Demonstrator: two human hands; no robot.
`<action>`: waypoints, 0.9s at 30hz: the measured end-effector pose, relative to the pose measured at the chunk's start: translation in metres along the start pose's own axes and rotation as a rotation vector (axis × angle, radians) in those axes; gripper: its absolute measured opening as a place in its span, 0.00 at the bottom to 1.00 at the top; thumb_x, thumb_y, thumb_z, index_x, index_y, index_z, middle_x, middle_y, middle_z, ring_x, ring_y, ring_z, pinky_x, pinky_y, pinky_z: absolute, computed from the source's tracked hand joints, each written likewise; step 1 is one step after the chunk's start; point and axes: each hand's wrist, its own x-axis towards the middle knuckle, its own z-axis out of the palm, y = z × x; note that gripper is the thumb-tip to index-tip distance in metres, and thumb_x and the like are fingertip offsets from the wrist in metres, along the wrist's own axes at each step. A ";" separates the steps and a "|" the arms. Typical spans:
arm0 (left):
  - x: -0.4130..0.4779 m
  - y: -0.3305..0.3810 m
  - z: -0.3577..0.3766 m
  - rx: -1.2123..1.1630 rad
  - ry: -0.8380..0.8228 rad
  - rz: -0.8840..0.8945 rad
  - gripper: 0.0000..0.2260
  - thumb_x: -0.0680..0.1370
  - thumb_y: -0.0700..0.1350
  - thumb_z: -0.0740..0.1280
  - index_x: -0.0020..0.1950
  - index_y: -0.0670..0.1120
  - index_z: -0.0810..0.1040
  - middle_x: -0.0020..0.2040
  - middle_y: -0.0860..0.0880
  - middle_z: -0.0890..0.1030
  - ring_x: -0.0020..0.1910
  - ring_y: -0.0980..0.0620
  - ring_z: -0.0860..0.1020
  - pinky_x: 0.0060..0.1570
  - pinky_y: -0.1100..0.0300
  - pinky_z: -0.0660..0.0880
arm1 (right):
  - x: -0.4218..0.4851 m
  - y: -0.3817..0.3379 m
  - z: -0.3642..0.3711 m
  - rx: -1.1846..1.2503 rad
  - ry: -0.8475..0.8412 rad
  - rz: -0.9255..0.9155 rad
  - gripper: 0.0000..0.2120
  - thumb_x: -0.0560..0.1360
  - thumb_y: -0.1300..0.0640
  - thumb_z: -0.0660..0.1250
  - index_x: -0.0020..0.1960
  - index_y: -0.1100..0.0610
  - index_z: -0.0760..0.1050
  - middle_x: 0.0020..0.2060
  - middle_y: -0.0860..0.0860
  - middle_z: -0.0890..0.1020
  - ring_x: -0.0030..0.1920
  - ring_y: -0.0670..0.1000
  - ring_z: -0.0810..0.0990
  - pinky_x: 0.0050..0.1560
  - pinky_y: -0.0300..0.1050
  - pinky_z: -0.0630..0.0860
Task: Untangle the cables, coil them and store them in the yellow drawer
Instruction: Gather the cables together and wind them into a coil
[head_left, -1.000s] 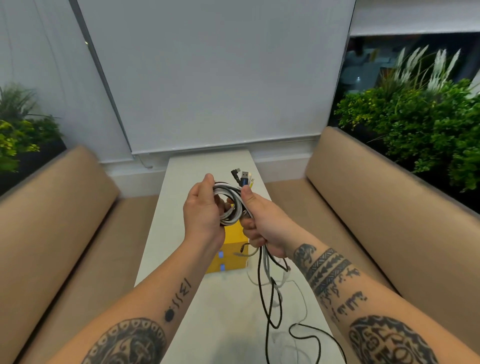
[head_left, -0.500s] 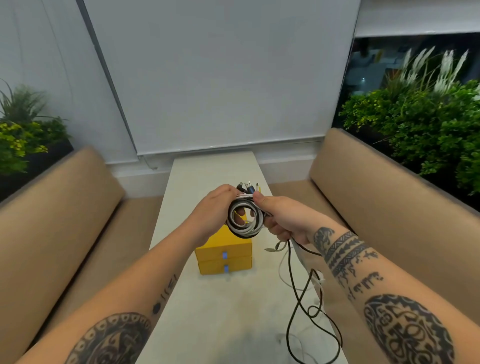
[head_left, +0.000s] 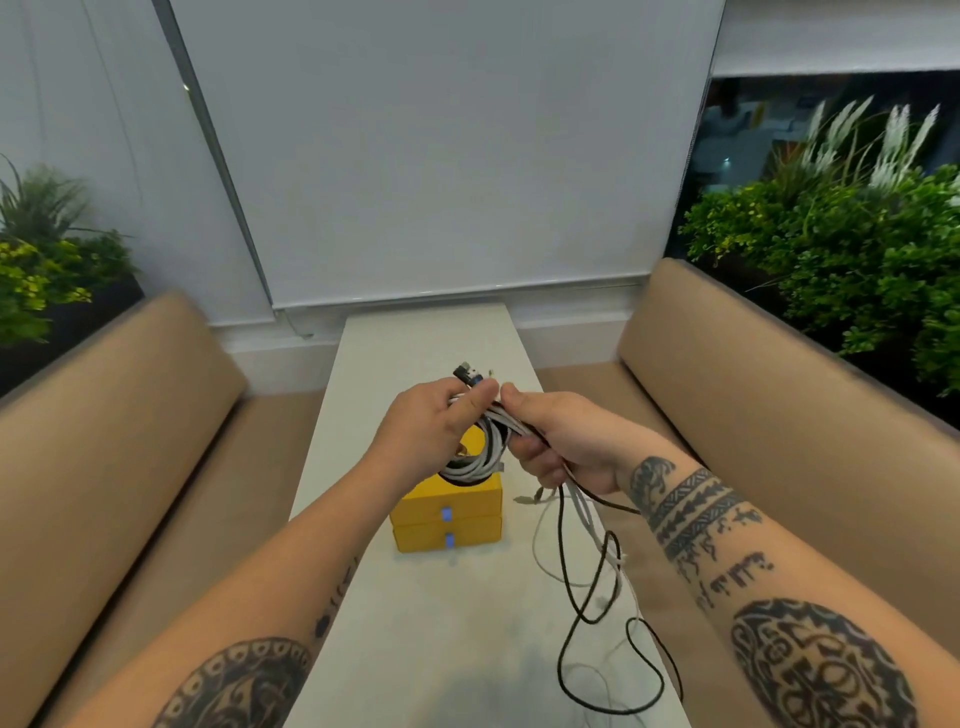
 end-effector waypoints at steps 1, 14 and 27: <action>0.002 -0.002 -0.002 -0.057 0.054 -0.019 0.25 0.79 0.65 0.62 0.44 0.43 0.80 0.38 0.38 0.81 0.36 0.41 0.82 0.40 0.47 0.77 | 0.001 0.002 -0.001 -0.008 0.037 -0.064 0.16 0.82 0.41 0.59 0.58 0.53 0.73 0.30 0.47 0.68 0.28 0.46 0.59 0.28 0.40 0.59; 0.013 -0.018 -0.011 -0.240 0.329 -0.092 0.21 0.77 0.65 0.65 0.39 0.48 0.80 0.35 0.46 0.82 0.32 0.45 0.83 0.37 0.45 0.82 | 0.011 0.014 0.023 -0.910 0.611 -0.431 0.14 0.85 0.49 0.51 0.53 0.54 0.72 0.37 0.50 0.78 0.38 0.56 0.75 0.38 0.50 0.71; -0.003 -0.002 0.021 -0.675 0.539 -0.055 0.19 0.78 0.59 0.66 0.34 0.47 0.72 0.31 0.48 0.74 0.31 0.53 0.73 0.32 0.54 0.71 | 0.022 0.030 0.015 0.601 -0.345 0.080 0.21 0.78 0.36 0.58 0.39 0.52 0.74 0.22 0.43 0.58 0.19 0.43 0.57 0.39 0.45 0.72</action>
